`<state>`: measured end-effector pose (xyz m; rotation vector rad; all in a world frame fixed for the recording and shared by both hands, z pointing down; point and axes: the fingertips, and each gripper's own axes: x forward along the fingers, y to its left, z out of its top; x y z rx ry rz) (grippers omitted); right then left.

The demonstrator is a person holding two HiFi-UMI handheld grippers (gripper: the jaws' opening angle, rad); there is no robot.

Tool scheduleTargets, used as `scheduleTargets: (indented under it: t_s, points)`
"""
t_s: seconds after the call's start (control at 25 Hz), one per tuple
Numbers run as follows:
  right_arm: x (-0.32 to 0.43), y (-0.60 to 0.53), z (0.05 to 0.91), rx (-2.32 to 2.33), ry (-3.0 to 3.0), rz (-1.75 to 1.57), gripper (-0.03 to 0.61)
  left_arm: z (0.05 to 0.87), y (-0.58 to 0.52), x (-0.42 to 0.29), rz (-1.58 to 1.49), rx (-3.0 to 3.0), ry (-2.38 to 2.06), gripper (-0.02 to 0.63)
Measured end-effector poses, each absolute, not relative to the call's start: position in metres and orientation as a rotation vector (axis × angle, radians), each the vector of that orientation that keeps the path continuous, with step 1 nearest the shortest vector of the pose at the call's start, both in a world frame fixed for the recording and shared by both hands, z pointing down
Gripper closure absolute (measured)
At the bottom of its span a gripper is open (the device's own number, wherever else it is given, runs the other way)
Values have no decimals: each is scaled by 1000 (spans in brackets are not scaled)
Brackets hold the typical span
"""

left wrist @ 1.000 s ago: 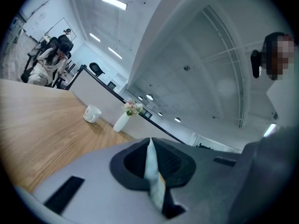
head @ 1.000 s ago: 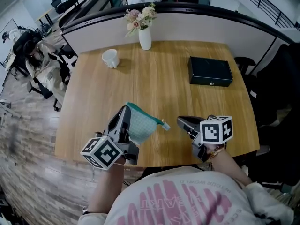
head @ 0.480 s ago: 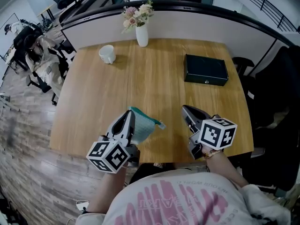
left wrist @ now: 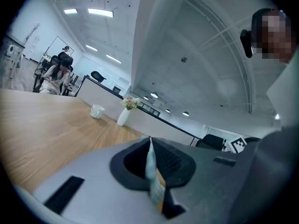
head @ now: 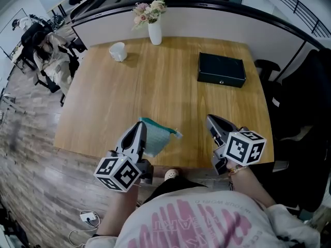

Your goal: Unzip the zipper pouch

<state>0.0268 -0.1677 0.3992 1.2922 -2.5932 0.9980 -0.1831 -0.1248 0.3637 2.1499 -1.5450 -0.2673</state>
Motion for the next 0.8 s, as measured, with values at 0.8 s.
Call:
scheduleTargets:
  t_s: [0.8]
  points:
    - [54,-132,398,1227,-2601,972,580,346,-81,-168,-333,2134,-1627,601]
